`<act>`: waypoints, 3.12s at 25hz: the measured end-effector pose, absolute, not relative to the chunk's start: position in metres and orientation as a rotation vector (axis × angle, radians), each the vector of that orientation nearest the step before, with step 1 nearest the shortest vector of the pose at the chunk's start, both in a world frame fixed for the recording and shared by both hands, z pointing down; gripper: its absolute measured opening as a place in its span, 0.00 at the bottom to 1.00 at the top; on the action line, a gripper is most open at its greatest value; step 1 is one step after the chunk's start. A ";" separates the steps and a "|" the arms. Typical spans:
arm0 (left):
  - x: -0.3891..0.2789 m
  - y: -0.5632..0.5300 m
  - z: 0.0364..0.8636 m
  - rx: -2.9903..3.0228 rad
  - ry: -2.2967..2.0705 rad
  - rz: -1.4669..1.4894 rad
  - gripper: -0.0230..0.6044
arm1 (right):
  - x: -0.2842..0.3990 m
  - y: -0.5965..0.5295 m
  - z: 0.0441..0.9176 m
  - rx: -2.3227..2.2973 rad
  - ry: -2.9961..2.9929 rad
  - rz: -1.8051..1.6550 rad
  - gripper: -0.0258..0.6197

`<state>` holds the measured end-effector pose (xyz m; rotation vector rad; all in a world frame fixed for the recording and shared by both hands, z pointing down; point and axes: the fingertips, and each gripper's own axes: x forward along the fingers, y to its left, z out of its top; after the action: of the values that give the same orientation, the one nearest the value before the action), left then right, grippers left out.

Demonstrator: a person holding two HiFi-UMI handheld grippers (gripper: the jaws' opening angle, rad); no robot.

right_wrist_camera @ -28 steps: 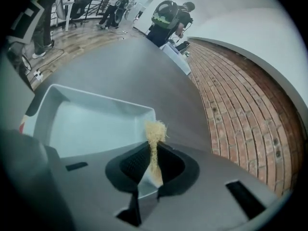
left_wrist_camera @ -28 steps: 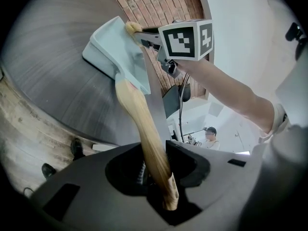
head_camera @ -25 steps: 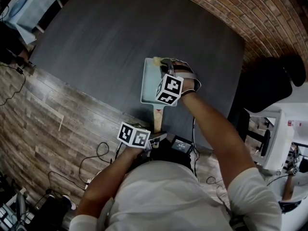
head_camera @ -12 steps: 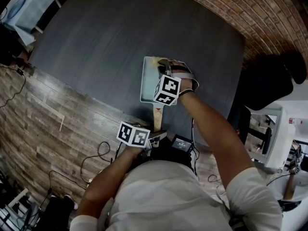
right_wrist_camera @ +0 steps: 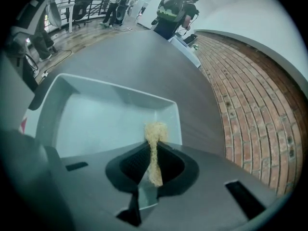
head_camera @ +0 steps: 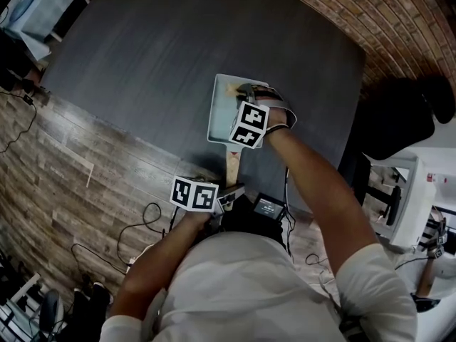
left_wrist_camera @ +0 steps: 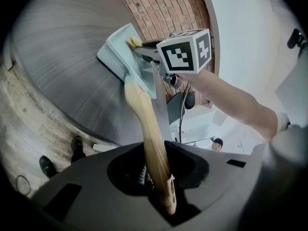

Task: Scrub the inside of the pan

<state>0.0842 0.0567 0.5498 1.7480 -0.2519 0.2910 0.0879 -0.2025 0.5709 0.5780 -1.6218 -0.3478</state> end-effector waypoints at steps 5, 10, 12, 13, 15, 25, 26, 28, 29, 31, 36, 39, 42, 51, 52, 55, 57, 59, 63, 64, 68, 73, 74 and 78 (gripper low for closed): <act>0.078 0.051 0.551 1.703 -0.323 0.225 0.19 | 0.096 -0.199 0.574 0.572 -1.614 -0.249 0.11; 0.075 0.047 0.552 1.685 -0.370 0.194 0.18 | 0.104 -0.197 0.574 0.571 -1.599 -0.182 0.11; 0.073 0.046 0.553 1.683 -0.388 0.184 0.18 | 0.108 -0.194 0.574 0.570 -1.587 -0.170 0.11; 0.073 0.045 0.553 1.682 -0.397 0.180 0.18 | 0.111 -0.193 0.574 0.571 -1.582 -0.163 0.11; 0.071 0.043 0.554 1.681 -0.419 0.171 0.18 | 0.117 -0.190 0.574 0.578 -1.574 -0.146 0.11; 0.060 0.030 0.556 1.698 -0.527 0.148 0.17 | 0.129 -0.172 0.574 0.599 -1.558 -0.071 0.11; 0.059 0.029 0.556 1.699 -0.531 0.149 0.18 | 0.128 -0.168 0.573 0.596 -1.563 -0.068 0.11; 0.059 0.029 0.556 1.703 -0.538 0.151 0.18 | 0.126 -0.160 0.573 0.589 -1.579 -0.050 0.11; 0.059 0.029 0.556 1.705 -0.540 0.152 0.18 | 0.125 -0.155 0.573 0.585 -1.587 -0.037 0.11; 0.058 0.029 0.556 1.710 -0.544 0.153 0.18 | 0.123 -0.148 0.572 0.573 -1.600 -0.005 0.11; 0.060 0.028 0.556 1.709 -0.549 0.155 0.18 | 0.120 -0.133 0.573 0.547 -1.630 0.100 0.11; 0.060 0.028 0.556 1.713 -0.550 0.156 0.18 | 0.117 -0.125 0.573 0.531 -1.642 0.158 0.11; 0.060 0.027 0.556 1.715 -0.552 0.158 0.18 | 0.112 -0.116 0.574 0.501 -1.659 0.233 0.11; 0.060 0.026 0.556 1.717 -0.554 0.157 0.18 | 0.104 -0.083 0.573 0.431 -1.733 0.594 0.11; 0.060 0.026 0.556 1.718 -0.555 0.157 0.18 | 0.102 -0.080 0.573 0.422 -1.740 0.625 0.11; 0.060 0.027 0.556 1.720 -0.555 0.157 0.18 | 0.101 -0.078 0.573 0.411 -1.753 0.685 0.11; 0.059 0.027 0.556 1.719 -0.552 0.158 0.18 | 0.100 -0.077 0.572 0.400 -1.760 0.746 0.11; 0.059 0.027 0.556 1.719 -0.552 0.161 0.18 | 0.098 -0.077 0.571 0.382 -1.765 0.841 0.11; 0.060 0.027 0.556 1.722 -0.550 0.169 0.18 | 0.097 -0.074 0.569 0.352 -1.770 1.021 0.10; 0.060 0.027 0.556 1.722 -0.549 0.172 0.18 | 0.097 -0.074 0.568 0.352 -1.773 1.058 0.10; 0.060 0.027 0.558 1.725 -0.548 0.179 0.18 | 0.096 -0.072 0.566 0.363 -1.787 1.167 0.10; 0.059 0.026 0.557 1.725 -0.545 0.179 0.18 | 0.095 -0.070 0.562 0.387 -1.799 1.215 0.10; 0.059 0.026 0.557 1.725 -0.544 0.178 0.18 | 0.095 -0.070 0.561 0.391 -1.802 1.222 0.10; 0.059 0.026 0.557 1.721 -0.538 0.174 0.18 | 0.094 -0.072 0.554 0.413 -1.834 1.273 0.10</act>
<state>0.0589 0.0261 0.5575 1.7209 -0.5384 0.1740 0.0944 -0.0718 0.5542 0.4134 -1.8344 1.2732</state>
